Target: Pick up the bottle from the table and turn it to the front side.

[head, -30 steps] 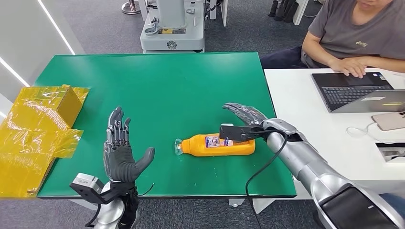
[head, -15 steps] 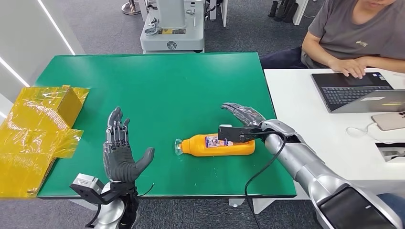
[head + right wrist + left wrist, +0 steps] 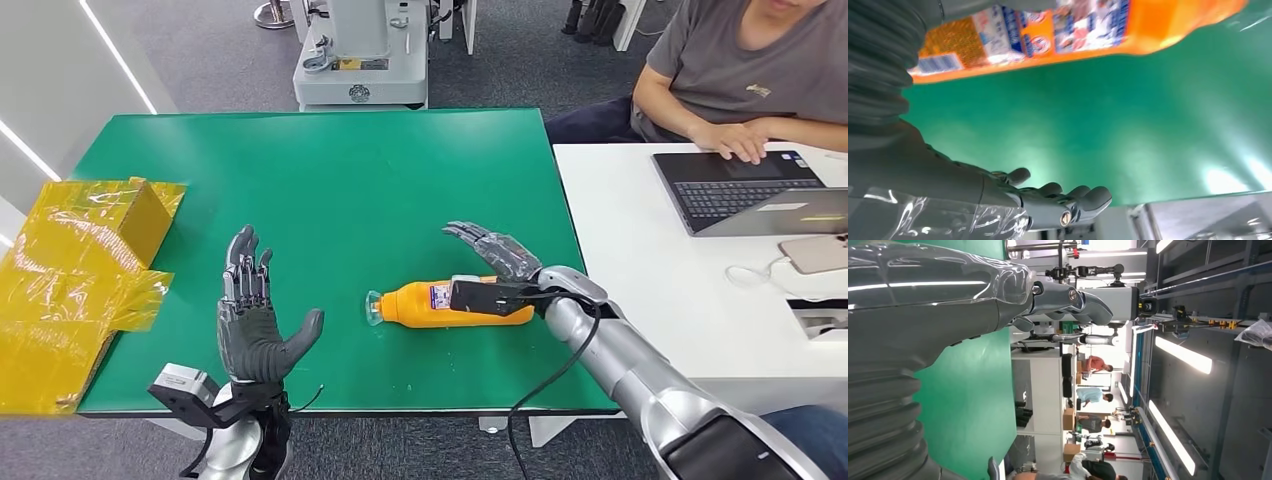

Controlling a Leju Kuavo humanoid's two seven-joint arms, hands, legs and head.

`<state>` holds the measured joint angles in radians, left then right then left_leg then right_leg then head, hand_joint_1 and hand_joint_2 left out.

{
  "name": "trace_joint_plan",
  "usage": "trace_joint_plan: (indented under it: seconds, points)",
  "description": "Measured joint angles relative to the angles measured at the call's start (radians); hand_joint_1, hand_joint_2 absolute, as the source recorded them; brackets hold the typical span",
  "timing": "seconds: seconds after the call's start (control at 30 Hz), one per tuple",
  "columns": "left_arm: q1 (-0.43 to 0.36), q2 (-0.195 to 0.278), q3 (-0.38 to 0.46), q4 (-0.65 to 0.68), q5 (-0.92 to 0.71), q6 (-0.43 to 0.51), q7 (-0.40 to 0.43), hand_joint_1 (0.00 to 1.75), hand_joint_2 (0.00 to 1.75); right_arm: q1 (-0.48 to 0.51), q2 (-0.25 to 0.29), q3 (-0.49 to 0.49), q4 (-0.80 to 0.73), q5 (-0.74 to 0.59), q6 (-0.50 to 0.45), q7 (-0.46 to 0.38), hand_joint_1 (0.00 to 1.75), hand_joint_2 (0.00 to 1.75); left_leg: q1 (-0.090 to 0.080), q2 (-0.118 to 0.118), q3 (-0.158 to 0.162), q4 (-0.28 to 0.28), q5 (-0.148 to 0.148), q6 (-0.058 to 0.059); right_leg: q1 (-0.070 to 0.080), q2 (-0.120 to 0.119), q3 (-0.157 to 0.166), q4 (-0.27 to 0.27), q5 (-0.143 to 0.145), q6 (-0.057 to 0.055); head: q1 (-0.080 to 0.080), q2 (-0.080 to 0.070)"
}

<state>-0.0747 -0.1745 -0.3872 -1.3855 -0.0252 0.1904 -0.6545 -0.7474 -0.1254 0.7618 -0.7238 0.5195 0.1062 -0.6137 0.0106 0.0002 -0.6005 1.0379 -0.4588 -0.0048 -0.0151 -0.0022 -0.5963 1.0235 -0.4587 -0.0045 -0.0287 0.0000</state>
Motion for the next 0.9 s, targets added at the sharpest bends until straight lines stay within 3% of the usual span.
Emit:
trace_joint_plan:
  seconds: [0.37, 0.63, 0.9]
  points:
    - [-0.002, 0.002, 0.000, 0.000, 0.007, 0.015, -0.001, 0.00, 1.75, -0.041, 0.018, 0.011, 0.035, -0.018, 0.203, 0.054, 0.00, 1.75, 0.000, 0.000, -0.001, 0.000, 0.000, 0.000, 0.000, 0.000, 0.000, 0.000, 0.000, 0.000, 0.000, 0.000]
    - [-0.002, 0.002, 0.000, 0.000, 0.010, 0.018, 0.001, 0.00, 1.75, -0.082, 0.030, 0.053, 0.099, -0.004, 0.222, 0.095, 0.00, 1.75, 0.000, 0.000, -0.001, 0.000, 0.000, 0.000, 0.000, 0.000, -0.001, 0.000, 0.000, 0.000, 0.000, 0.000]
    - [-0.002, 0.002, 0.000, 0.000, 0.005, 0.015, 0.014, 0.00, 1.75, -0.105, 0.029, 0.098, 0.148, 0.010, 0.243, 0.194, 0.00, 1.75, 0.000, 0.000, -0.001, 0.000, 0.000, 0.000, 0.000, 0.000, -0.001, 0.000, 0.000, 0.000, 0.000, 0.000]
